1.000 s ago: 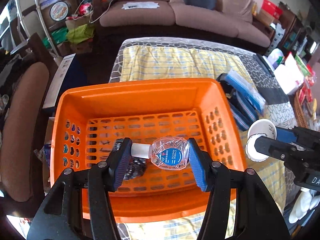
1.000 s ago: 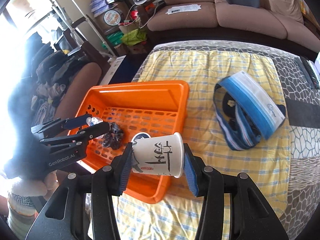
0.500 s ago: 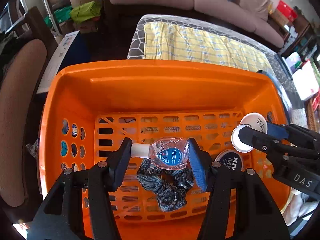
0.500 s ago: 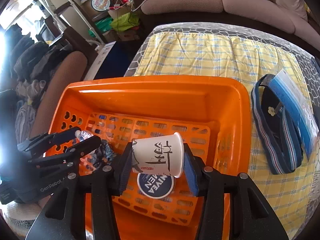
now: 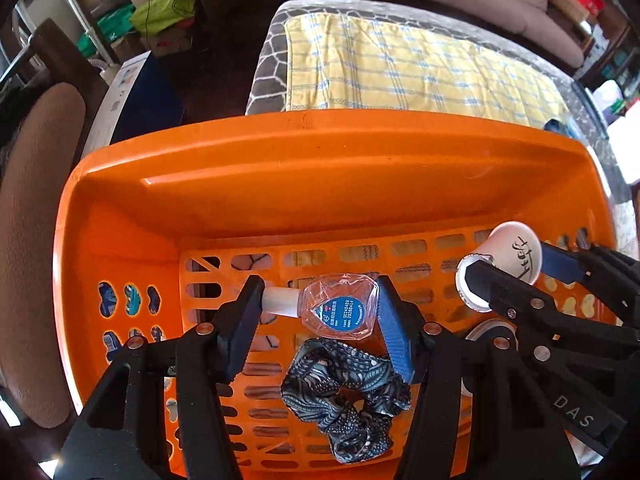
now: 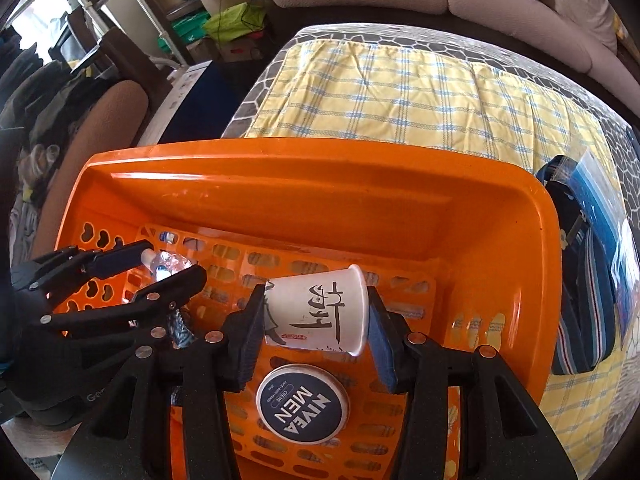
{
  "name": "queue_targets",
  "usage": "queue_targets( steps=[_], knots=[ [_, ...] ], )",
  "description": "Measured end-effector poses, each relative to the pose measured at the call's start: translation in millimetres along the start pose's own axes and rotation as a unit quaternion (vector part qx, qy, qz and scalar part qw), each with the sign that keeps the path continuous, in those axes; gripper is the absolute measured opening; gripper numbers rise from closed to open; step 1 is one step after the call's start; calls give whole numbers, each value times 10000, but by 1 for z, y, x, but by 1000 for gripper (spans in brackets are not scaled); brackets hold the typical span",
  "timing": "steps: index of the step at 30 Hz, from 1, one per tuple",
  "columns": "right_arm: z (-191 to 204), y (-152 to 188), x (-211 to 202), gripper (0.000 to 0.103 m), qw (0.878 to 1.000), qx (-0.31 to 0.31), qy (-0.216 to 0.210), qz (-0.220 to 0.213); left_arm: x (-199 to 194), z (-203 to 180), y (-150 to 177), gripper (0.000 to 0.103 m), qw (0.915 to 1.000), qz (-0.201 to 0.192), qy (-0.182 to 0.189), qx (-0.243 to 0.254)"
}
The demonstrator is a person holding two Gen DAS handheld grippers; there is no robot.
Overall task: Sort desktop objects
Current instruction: 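Carry the bottle in the left gripper into the basket while the right gripper carries the cup there, then open the left gripper to release the bottle while the right gripper releases the cup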
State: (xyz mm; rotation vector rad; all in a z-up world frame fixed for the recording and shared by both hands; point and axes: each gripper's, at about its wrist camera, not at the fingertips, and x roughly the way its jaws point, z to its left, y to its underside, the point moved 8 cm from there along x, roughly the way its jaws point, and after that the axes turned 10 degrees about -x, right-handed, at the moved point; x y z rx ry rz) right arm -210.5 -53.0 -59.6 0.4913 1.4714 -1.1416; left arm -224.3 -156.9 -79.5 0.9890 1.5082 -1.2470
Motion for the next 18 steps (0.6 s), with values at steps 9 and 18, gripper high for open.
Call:
queue_targets(
  steps=[9,18],
  knots=[
    [0,-1,7,50,9999,0,52,107,3,5,0,53,9994,95,235,-232],
    [-2,-6,-21,65,9998,103,-65,-179,-35,12,1,56,9975,-150,504,-472]
  ],
)
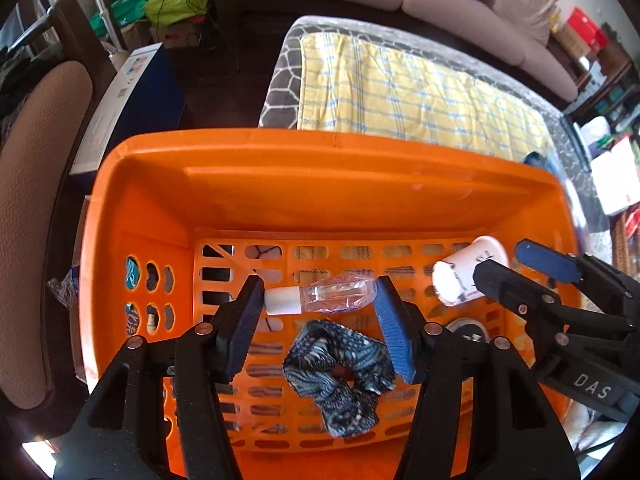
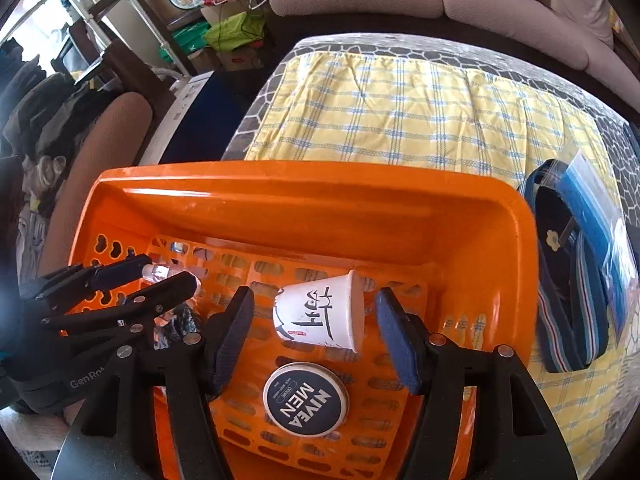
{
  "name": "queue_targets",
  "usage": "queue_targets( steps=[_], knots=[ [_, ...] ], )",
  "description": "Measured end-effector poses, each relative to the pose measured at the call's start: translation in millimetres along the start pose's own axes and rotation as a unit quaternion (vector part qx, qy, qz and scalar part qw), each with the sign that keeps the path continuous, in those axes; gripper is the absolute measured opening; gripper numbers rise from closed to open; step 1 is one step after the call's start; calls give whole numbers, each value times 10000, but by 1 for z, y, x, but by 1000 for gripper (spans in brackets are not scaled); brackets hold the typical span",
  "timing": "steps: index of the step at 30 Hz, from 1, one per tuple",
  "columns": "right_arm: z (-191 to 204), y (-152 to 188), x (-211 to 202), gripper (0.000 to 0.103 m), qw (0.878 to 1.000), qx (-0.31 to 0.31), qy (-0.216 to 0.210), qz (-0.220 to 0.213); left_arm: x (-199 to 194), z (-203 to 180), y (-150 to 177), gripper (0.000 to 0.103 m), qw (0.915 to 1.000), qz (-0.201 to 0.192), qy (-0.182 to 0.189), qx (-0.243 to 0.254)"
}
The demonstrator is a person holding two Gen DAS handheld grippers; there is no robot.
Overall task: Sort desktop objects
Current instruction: 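Open the left gripper to release the bottle while the right gripper releases the cup, then lift both grippers out of the basket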
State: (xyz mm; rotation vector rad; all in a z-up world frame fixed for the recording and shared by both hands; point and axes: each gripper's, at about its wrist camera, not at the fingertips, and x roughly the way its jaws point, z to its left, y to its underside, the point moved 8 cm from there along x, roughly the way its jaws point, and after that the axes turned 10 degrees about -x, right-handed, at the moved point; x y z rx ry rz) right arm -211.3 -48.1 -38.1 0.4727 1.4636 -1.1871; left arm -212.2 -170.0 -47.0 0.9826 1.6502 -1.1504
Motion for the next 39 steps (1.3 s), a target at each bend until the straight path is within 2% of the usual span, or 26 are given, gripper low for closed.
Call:
queue_targets(
  steps=[2,8,18,22,25,29,34,38,39],
  knots=[
    [1,-2,-11,65,10000,0,12,-93,-6,-2,0,67,10000,-28,-3,8],
    [5,3,-48,65,9995,-42,-9,-321,-20,-10,6,68,9999,-106,-85,33],
    [-10,34,-89,65,9989,-59,151,-443,-67,-10,31,68,9992,-359,-128,77],
    [-15,49,-104,65,9986,-6,203,-498,-85,-14,48,77,9990,-429,-60,79],
    [-19,60,-117,65,9981,38,264,-552,-96,-18,60,78,9989,-455,-3,64],
    [-26,75,-133,66,9972,63,418,-614,-108,-27,76,86,9984,-567,35,37],
    [-38,92,-147,77,9957,104,577,-711,-114,-43,95,95,9983,-531,250,51],
    [-46,104,-154,102,9959,242,245,-835,-119,-62,107,103,9976,-557,364,181],
    [-47,107,-154,103,9961,257,136,-838,-120,-66,110,103,9975,-555,390,202]
  ],
)
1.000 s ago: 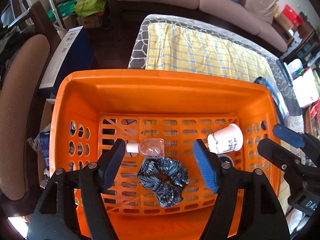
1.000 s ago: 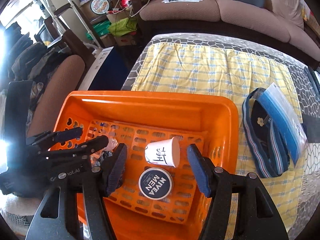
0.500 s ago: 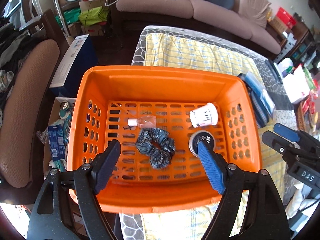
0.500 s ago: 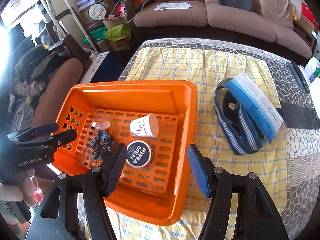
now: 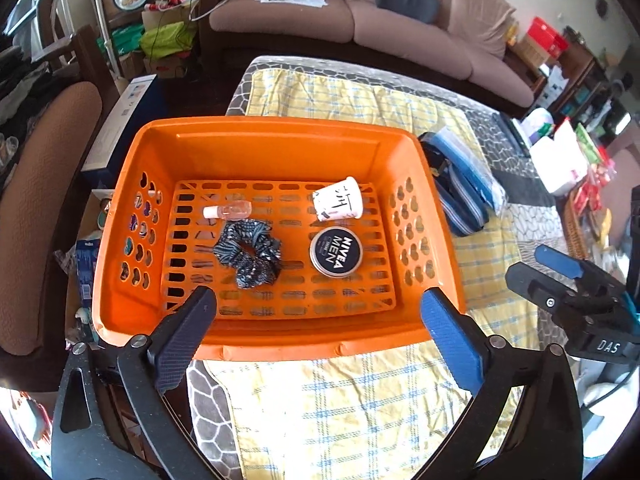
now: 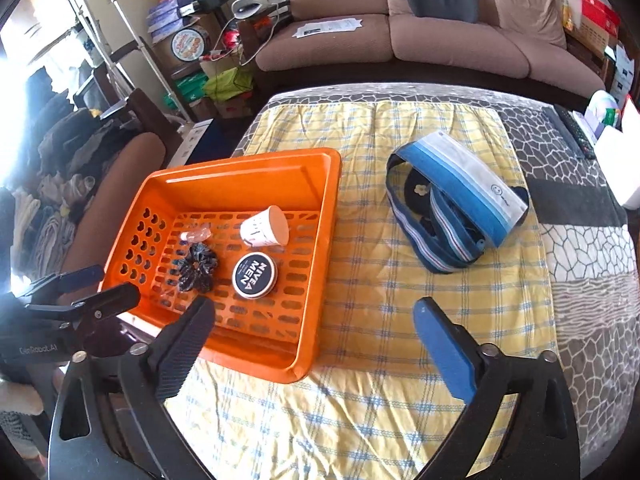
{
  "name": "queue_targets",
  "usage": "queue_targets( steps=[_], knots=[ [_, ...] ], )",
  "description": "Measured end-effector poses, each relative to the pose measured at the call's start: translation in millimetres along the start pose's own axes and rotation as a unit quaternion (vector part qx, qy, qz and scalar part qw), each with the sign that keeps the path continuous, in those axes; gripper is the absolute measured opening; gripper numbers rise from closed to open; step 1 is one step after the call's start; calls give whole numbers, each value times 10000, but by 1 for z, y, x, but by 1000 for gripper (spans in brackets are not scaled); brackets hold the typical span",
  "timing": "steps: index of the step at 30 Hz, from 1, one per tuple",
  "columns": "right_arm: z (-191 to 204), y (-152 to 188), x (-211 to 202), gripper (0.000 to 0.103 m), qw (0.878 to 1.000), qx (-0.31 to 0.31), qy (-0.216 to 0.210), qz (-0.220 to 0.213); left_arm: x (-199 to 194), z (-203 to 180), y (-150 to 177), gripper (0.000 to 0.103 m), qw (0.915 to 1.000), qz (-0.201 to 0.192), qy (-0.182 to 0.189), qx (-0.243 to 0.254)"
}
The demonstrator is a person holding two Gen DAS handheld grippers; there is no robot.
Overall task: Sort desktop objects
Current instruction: 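Lift both grippers out of the basket, then move both grippers to the blue-and-white zip bag on the striped strap bag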
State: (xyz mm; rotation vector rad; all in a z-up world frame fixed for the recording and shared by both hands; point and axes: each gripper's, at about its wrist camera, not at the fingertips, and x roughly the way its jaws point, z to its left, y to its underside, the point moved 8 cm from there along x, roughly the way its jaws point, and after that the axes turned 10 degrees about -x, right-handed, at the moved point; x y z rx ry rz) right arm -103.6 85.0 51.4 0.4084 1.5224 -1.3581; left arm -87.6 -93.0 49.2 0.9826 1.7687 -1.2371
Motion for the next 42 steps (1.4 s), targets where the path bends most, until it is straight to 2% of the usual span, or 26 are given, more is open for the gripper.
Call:
queue_targets(
  steps=[9,13,19,23,32,37,38,39,41,42],
  knots=[
    [-25,17,-10,103,9996,-28,265,-54,2,-36,10,103,9997,-25,-42,235],
    [-43,22,-17,103,9994,7,314,-110,6,-53,9,103,9996,-48,84,256],
    [-92,27,-30,103,9984,111,548,-94,15,-79,2,103,9993,-29,356,94],
    [-132,32,-40,103,9975,396,571,-153,27,-104,0,103,9988,25,450,206],
    [-196,44,-33,91,9923,1208,157,-205,59,-168,-13,102,9966,161,653,468],
    [-213,45,-13,90,9873,1572,-152,-189,85,-196,-31,100,9967,190,554,561],
    [-216,45,-8,86,9862,1637,-190,-183,94,-201,-34,95,9966,257,510,600],
    [-221,44,-4,78,9847,1717,-237,-182,102,-206,-36,93,9964,327,453,634],
    [-231,43,5,70,9818,1872,-266,-155,117,-214,-40,91,9963,411,438,615],
    [-236,41,9,70,9809,1922,-268,-145,124,-217,-42,91,9964,437,445,574]
  ],
)
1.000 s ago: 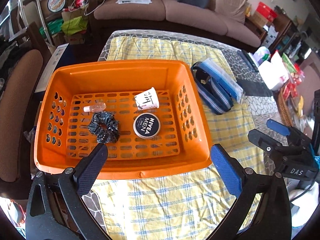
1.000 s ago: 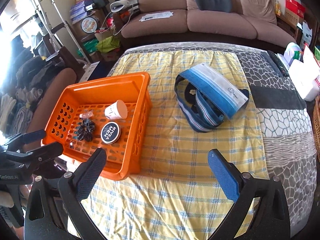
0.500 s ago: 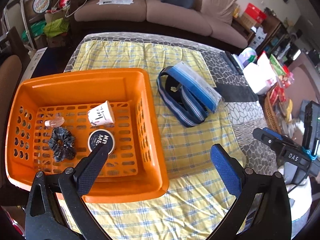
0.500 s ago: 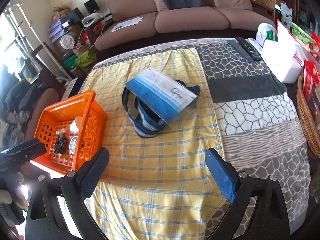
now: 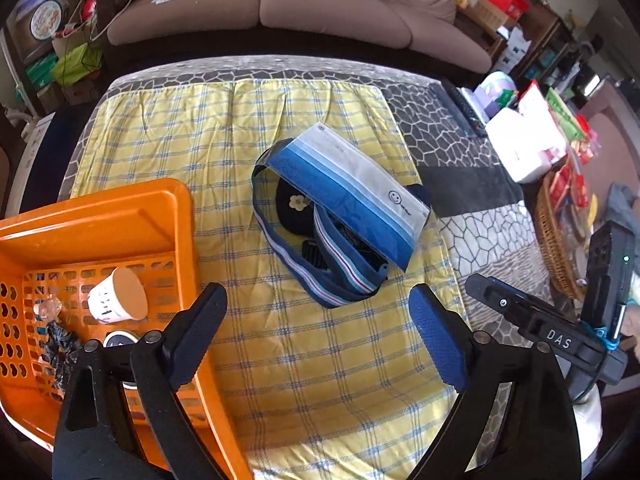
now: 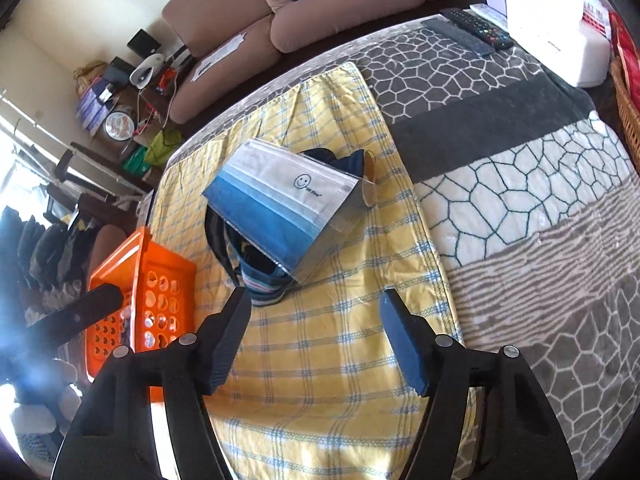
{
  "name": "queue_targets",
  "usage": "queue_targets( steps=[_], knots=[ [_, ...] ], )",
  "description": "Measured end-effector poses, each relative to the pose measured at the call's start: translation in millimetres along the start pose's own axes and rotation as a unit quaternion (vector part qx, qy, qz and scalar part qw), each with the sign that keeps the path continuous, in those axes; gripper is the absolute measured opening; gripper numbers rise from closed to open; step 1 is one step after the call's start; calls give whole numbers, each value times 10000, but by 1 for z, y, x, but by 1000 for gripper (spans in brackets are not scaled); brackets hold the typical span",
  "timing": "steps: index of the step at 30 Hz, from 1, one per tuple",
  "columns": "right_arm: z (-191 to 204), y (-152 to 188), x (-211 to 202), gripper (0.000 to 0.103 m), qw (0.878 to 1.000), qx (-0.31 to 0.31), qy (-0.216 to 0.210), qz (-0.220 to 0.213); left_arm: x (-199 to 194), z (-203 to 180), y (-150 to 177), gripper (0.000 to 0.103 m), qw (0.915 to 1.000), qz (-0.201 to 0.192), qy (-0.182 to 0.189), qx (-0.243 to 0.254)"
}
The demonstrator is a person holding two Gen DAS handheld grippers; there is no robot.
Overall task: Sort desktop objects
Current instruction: 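Move both grippers to the blue-and-white zip bag on the striped strap bag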
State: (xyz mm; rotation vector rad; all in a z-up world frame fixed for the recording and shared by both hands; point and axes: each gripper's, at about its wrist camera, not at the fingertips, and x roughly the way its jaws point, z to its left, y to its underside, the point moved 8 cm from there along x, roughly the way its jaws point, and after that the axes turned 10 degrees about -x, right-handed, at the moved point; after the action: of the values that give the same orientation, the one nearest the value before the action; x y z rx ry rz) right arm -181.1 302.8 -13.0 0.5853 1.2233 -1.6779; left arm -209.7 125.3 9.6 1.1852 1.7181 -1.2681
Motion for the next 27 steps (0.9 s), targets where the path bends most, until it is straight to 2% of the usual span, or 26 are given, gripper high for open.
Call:
queue_targets(
  steps=[8,11,17,24,25,27],
  knots=[
    [-30,-35,31,70,9999,147,1,36,62,-7,-20,91,9987,296,66,-398],
    [-37,-50,41,70,9998,173,-28,22,79,-10,-27,91,9987,327,88,-389],
    [-33,-84,59,70,9992,-392,123,29,99,-13,-35,91,9981,358,206,-463],
    [-26,-96,92,70,9985,-508,-56,211,115,-18,-31,91,9963,515,426,-547],
    [-27,-95,97,70,9984,-505,-52,254,116,-20,-30,89,9964,521,434,-515],
    [-27,-93,104,70,9982,-473,-105,340,118,-24,-27,73,9963,583,465,-429]
  ],
)
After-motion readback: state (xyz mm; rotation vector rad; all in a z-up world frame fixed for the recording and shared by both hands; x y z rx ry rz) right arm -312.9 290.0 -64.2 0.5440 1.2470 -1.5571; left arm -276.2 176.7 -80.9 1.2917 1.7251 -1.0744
